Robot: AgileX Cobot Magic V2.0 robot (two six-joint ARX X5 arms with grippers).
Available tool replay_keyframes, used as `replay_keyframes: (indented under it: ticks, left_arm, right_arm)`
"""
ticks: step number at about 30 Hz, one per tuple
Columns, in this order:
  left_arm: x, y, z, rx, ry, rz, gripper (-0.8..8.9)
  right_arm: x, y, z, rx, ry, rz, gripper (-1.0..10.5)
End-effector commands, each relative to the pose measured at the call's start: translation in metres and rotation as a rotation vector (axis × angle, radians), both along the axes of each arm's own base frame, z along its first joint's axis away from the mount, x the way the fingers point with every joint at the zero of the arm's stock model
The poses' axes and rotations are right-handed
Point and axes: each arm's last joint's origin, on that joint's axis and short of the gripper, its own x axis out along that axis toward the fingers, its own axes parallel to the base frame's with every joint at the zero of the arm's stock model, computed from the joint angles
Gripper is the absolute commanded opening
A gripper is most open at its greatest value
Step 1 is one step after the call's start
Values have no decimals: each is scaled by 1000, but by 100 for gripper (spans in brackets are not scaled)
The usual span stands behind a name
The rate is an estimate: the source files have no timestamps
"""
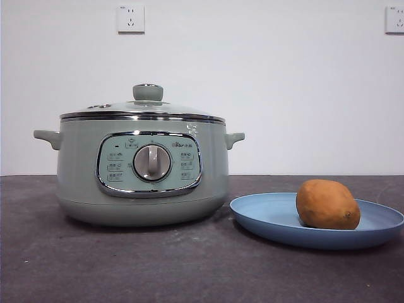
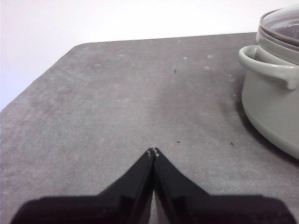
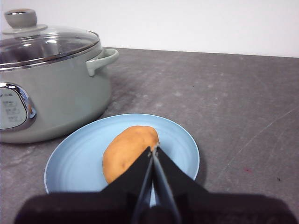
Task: Take the potato out from the steamer,put the potato on the plate,close the lid
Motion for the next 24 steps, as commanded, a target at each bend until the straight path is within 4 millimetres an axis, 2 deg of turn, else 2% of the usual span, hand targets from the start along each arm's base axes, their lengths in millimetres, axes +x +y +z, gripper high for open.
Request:
replay_keyframes:
  ticks: [1, 6, 24]
  left_arm:
    - [1, 0, -5, -7, 9, 3, -4]
    - [1, 0, -5, -7, 9, 3, -4]
    - [1, 0, -5, -7, 9, 3, -4]
  right_arm:
    - [0, 0, -5, 17, 25, -4, 1]
    - [0, 0, -5, 78, 53, -14, 1]
    - [1, 0, -6, 77, 68, -14, 1]
